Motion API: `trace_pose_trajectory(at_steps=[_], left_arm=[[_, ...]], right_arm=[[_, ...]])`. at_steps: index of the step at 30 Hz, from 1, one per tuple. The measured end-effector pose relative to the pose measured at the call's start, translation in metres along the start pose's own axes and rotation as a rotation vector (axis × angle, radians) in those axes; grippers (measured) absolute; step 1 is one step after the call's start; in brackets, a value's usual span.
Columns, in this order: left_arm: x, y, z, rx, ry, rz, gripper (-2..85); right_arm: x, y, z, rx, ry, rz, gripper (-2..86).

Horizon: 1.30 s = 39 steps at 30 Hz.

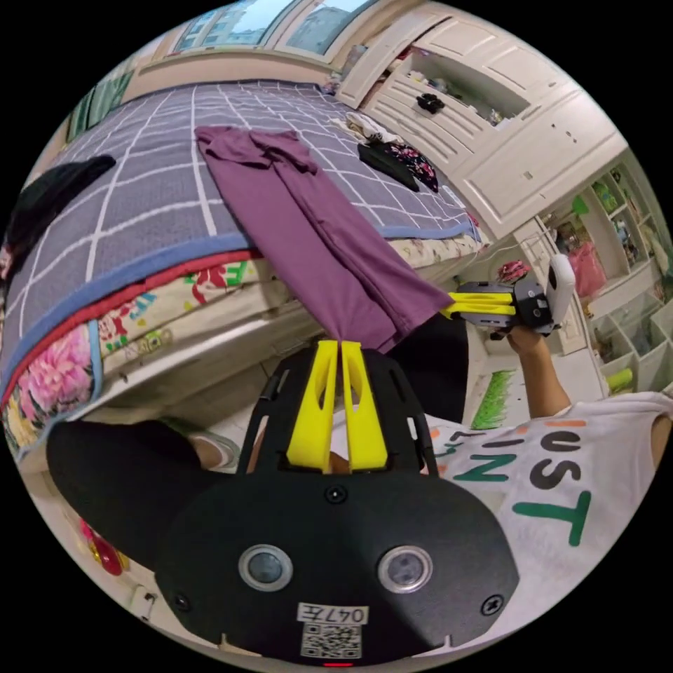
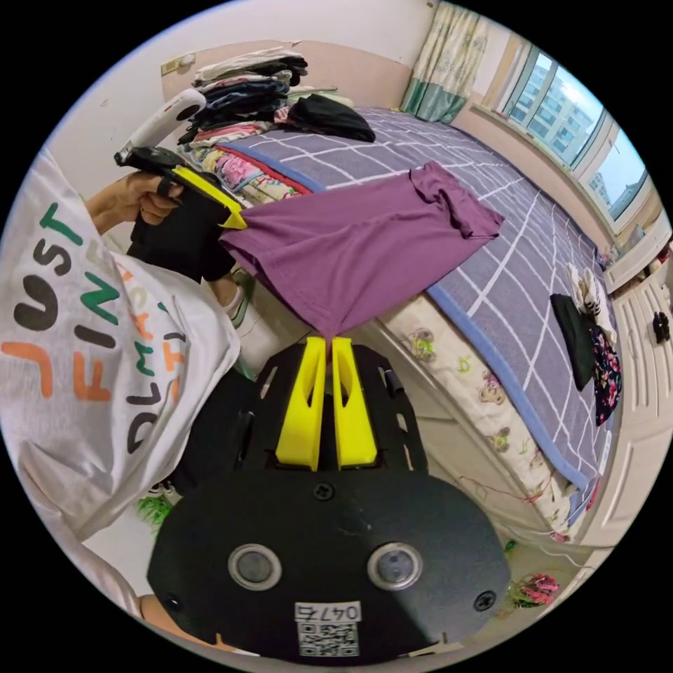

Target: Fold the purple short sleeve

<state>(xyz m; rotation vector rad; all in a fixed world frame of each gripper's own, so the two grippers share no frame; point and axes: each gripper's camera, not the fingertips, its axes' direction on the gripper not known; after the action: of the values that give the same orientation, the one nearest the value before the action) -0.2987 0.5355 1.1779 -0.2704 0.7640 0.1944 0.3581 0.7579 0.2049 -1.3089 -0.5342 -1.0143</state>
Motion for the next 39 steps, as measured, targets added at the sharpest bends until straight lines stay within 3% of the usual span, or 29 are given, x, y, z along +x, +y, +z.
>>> trace_pose_trajectory(at_steps=[6,12,16,25,28,31,36,39], left_arm=[[-0.026,-0.03,-0.021,0.105,0.111,-0.038,-0.4],[-0.043,-0.133,-0.045,0.209,-0.108,0.044,-0.2],[-0.082,-0.216,-0.027,0.183,-0.182,-0.041,0.2],[-0.153,-0.29,0.012,0.102,-0.151,-0.164,8.4],[-0.165,-0.289,-0.016,0.172,-0.18,-0.17,9.2],[-0.158,-0.278,-0.049,0.222,-0.228,-0.12,6.3],[-0.112,-0.276,-0.01,0.027,-0.019,0.15,6.2],[-0.11,-0.302,0.029,0.019,-0.072,0.114,5.9]], right_arm=[[0.032,-0.033,-0.02,0.046,0.063,0.019,0.0],[0.128,-0.131,-0.025,0.066,0.215,-0.027,0.0],[0.19,-0.188,0.014,0.021,0.223,-0.033,0.1],[0.295,-0.22,0.091,0.08,0.08,0.037,4.4],[0.326,-0.196,0.066,0.234,0.032,0.157,3.3],[0.321,-0.174,0.034,0.365,-0.029,0.103,0.7],[0.269,-0.203,0.065,0.25,-0.199,-0.151,-0.4],[0.278,-0.23,0.09,0.204,-0.204,-0.128,-0.5]])
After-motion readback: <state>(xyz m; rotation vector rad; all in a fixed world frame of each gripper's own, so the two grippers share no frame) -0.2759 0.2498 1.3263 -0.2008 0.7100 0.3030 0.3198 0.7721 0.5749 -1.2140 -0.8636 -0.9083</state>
